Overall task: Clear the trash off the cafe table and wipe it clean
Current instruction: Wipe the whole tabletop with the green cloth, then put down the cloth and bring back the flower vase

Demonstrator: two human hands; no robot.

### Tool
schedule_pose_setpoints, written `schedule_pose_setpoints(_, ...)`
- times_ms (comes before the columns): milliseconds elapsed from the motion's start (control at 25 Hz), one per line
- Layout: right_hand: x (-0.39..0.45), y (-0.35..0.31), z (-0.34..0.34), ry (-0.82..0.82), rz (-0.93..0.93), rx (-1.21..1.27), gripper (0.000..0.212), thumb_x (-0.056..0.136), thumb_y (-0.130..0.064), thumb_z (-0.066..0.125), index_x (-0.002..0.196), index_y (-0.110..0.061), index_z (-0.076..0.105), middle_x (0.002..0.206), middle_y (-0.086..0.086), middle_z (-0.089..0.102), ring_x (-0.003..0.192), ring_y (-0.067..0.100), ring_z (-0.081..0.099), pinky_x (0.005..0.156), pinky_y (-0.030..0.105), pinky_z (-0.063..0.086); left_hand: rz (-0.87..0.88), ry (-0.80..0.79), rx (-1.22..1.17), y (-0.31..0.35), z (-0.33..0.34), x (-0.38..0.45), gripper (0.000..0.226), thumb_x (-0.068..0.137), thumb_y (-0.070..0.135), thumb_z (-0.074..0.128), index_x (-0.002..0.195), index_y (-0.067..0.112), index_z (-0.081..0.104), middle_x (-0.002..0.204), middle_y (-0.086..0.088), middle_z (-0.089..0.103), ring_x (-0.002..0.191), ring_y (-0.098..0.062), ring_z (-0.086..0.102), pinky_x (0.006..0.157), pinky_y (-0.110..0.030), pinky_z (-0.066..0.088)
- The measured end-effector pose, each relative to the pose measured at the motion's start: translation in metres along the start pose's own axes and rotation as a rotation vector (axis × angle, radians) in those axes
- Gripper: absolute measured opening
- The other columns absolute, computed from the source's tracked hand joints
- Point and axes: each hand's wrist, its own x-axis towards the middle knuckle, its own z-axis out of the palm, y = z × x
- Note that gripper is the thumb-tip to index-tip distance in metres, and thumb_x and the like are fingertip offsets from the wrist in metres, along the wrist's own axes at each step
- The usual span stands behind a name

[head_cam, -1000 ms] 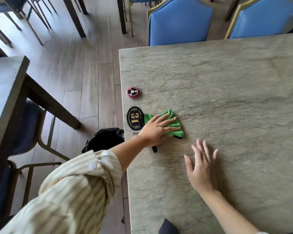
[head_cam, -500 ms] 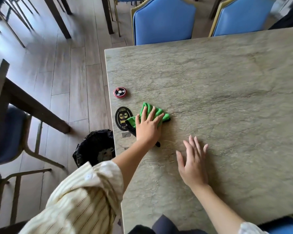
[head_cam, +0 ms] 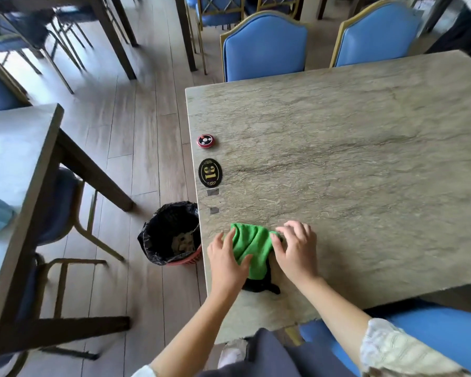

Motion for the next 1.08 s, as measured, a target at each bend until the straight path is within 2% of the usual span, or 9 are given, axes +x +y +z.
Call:
schedule_pose_setpoints(80,-0.016,-0.012,-0.002,-0.150,0.071,-0.019,0.039,0.082,-0.047,0.052,0.100,-0.015,0.066,0.093,0.008,0.061,0.092,0.030,0.055,0.081,0.039,0.044,-0.111,0.002,-0.002,-0.004,-0.007,-0.010,0.081,0.070,0.024,0.081,0.139,0.012,0.040,0.127,-0.012,0.050,0.120,-0.025,0.046,0.100,-0.024,0.031)
schedule_pose_setpoints(240,-0.036,-0.043,-0.016,-0.431,0.439,0.295,0.059,0.081,-0.032,0.071,0.128,-0.005,0.047,0.117,0.017,0.060,0.110,0.035,0.056,0.087,0.036,0.043,-0.381,-0.058,-0.182,0.013,-0.016,-0.035,0.070,0.058,0.016,0.086,0.116,0.006,0.048,0.102,-0.006,0.059,0.093,-0.020,0.057,0.078,-0.026,0.044)
schedule_pose_setpoints(320,-0.044,-0.054,-0.025,-0.543,0.554,0.289,0.057,0.075,-0.036,0.078,0.116,-0.005,0.055,0.115,0.015,0.063,0.108,0.030,0.059,0.077,0.031,0.042,-0.470,-0.067,-0.326,0.019,-0.021,-0.051,0.051,0.047,0.013,0.080,0.093,0.004,0.059,0.092,-0.007,0.064,0.082,-0.020,0.060,0.072,-0.033,0.052)
schedule_pose_setpoints(400,-0.052,-0.061,-0.035,-0.646,0.583,0.283,0.039,0.071,-0.038,0.081,0.093,-0.010,0.065,0.101,0.013,0.070,0.095,0.027,0.065,0.065,0.028,0.040,-0.531,-0.076,-0.513,0.020,-0.029,-0.064,0.033,0.047,0.005,0.073,0.079,0.002,0.064,0.083,-0.014,0.067,0.075,-0.025,0.064,0.067,-0.037,0.055)
schedule_pose_setpoints(560,-0.062,-0.074,-0.062,-0.691,0.724,0.749,0.024,0.076,-0.016,0.078,0.091,-0.003,0.067,0.089,0.010,0.070,0.080,0.022,0.066,0.065,0.029,0.052,-0.672,-0.189,-0.914,0.026,-0.062,-0.091,0.045,0.057,0.000,0.076,0.102,0.000,0.067,0.095,-0.022,0.071,0.082,-0.035,0.070,0.079,-0.053,0.056)
schedule_pose_setpoints(640,-0.065,-0.087,-0.087,-0.744,0.756,1.084,0.022,0.080,-0.006,0.073,0.100,0.001,0.067,0.088,0.014,0.072,0.077,0.024,0.070,0.063,0.027,0.056,-0.604,-0.171,-0.947,0.036,-0.085,-0.109,0.027,0.071,0.005,0.075,0.097,0.007,0.068,0.090,-0.018,0.072,0.079,-0.031,0.071,0.079,-0.048,0.057)
schedule_pose_setpoints(720,-0.068,-0.100,-0.107,-0.863,0.721,1.314,0.016,0.084,-0.005,0.067,0.100,-0.002,0.067,0.093,0.016,0.073,0.080,0.025,0.071,0.065,0.029,0.059,-0.544,-0.149,-0.990,0.043,-0.109,-0.126,0.009,0.085,0.007,0.067,0.093,0.011,0.067,0.085,-0.013,0.073,0.076,-0.027,0.071,0.077,-0.043,0.057)
schedule_pose_setpoints(840,-0.070,-0.118,-0.115,-0.957,0.631,1.375,0.022,0.089,-0.011,0.063,0.110,-0.003,0.062,0.103,0.018,0.071,0.084,0.025,0.071,0.063,0.031,0.059,-0.525,-0.138,-1.032,0.033,-0.141,-0.146,0.018,0.090,0.011,0.062,0.108,0.006,0.064,0.107,-0.017,0.070,0.101,-0.031,0.067,0.088,-0.046,0.054)
schedule_pose_setpoints(1080,-0.090,-0.173,-0.101,-1.113,0.383,1.118,0.029,0.092,-0.013,0.061,0.120,-0.006,0.057,0.107,0.011,0.071,0.095,0.027,0.069,0.083,0.043,0.057,-0.655,-0.090,-0.965,-0.021,-0.187,-0.192,0.027,0.094,0.011,0.056,0.119,0.001,0.055,0.111,-0.016,0.068,0.094,-0.023,0.068,0.079,-0.034,0.058)
